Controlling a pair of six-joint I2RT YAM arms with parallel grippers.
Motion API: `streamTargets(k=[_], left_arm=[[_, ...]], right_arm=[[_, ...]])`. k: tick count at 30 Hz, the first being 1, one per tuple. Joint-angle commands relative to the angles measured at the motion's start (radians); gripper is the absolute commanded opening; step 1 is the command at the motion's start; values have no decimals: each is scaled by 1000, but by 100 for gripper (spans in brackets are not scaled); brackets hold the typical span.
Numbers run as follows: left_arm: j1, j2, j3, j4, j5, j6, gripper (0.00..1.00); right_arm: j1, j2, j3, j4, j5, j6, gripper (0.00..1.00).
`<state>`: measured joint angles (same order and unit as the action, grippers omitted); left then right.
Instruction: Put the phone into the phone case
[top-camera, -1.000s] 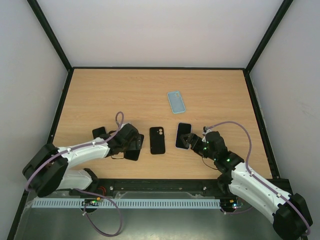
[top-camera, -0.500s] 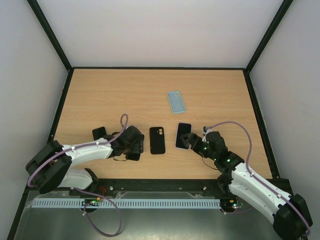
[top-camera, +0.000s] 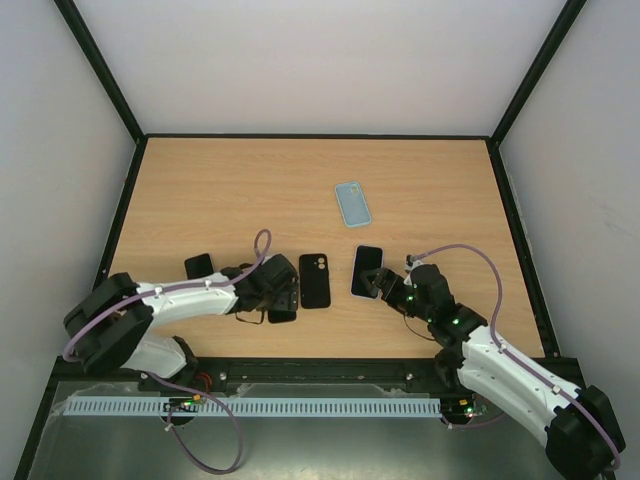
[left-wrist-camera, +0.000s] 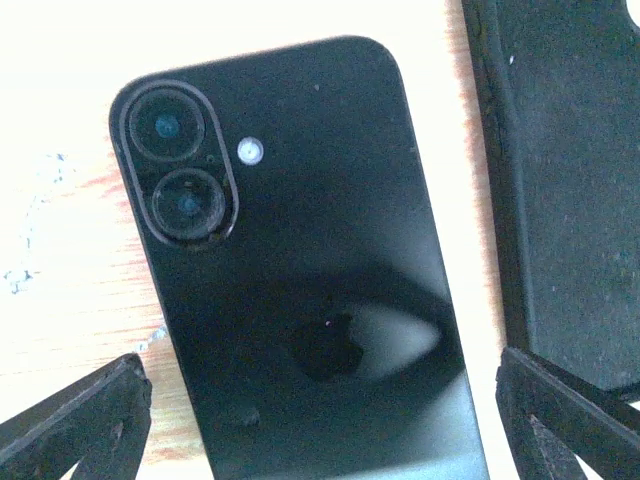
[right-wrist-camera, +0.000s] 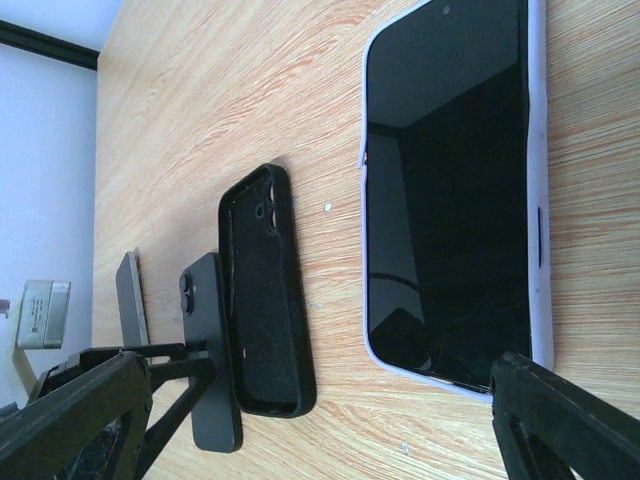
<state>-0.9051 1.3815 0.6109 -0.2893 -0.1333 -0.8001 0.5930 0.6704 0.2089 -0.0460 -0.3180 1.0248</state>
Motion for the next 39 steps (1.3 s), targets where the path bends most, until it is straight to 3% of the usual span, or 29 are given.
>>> streamTargets(k=[1, 12, 24, 39], left_arm=[[-5, 51, 64, -85, -63, 2, 95], [-5, 177, 146, -105, -106, 15, 94], [-6, 251, 202, -165, -134, -36, 80], [-47, 257, 192, -176, -107, -66, 84]], right_arm=[[-4, -5, -10, 23, 6, 7, 91], [-4, -12, -15, 19, 14, 2, 91], [-4, -15, -15, 17, 13, -2, 91], [-4, -33, -35, 44, -15, 37, 91]])
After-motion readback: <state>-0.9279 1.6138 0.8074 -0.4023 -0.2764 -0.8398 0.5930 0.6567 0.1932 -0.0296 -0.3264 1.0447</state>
